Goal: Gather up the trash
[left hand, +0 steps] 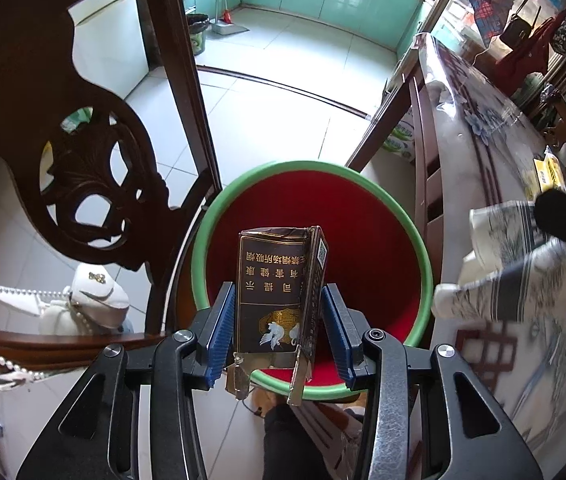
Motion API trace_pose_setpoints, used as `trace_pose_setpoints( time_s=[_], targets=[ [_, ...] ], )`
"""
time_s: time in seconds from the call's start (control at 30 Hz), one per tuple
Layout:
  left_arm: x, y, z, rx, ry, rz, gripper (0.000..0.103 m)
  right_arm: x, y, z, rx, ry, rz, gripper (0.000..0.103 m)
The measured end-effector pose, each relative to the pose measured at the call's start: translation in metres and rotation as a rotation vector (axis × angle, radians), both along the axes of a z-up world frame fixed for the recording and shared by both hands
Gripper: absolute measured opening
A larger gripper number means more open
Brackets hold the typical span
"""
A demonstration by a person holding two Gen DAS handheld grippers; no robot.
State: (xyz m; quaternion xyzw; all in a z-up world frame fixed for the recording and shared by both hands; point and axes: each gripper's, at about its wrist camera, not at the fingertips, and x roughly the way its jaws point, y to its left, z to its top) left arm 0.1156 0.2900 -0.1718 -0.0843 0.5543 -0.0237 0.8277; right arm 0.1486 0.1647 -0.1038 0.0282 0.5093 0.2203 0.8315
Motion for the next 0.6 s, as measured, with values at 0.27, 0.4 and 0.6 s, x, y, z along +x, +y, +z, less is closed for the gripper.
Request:
trace_pose_setpoints(
  time_s=[0.27,0.4,0.6],
  targets=[
    [0.0,0.003,0.003,-0.003,-0.012,0.005,0.066,0.0,0.002,0.003,0.005,-0.007,0.01,0.047],
    [-0.001,0.001,0.009,0.002,-0.027,0.001,0.066,-0.007,-0.007,0.012,0.007,-0.028,0.013,0.047],
    [-0.003,-0.012,0.021,0.002,-0.055,-0.029,0.066,-0.024,-0.051,0.024,-0.011,-0.064,-0.041,0.047]
  ],
)
